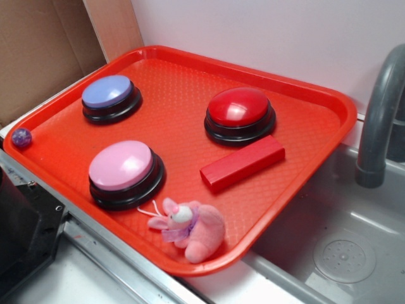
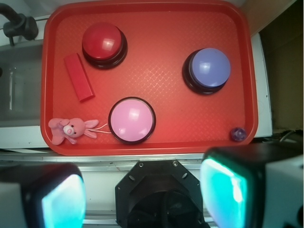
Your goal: Push the pink button.
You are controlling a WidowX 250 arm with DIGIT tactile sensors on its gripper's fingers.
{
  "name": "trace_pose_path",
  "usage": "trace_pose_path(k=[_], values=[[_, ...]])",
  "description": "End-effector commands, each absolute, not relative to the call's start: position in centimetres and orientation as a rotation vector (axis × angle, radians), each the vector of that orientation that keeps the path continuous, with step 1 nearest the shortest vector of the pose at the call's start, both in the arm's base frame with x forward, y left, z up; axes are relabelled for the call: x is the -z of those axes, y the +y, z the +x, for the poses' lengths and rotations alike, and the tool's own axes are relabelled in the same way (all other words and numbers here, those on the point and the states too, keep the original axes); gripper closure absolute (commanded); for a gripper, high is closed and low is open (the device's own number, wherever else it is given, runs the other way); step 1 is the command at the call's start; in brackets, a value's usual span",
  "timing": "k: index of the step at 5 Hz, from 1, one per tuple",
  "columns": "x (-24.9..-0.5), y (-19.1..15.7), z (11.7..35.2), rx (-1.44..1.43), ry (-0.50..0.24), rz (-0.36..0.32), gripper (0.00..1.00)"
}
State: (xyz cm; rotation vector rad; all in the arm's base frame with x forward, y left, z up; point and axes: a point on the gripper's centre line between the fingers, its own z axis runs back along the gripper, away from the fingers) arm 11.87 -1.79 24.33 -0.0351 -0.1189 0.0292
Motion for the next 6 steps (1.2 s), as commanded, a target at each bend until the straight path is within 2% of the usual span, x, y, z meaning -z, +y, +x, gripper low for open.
trace_pose_path(k=[1, 2, 3, 6], values=[[-24.3, -1.8, 11.9, -0.029, -0.119, -0.035, 0.00], [-19.3, -6.9, 16.3, 0.228, -0.161, 0.100, 0.00], [-13.9, -8.8, 17.1, 0.415, -0.063, 0.071, 0.00], [-13.9, -8.8, 17.1, 0.415, -0.063, 0.071, 0.00]])
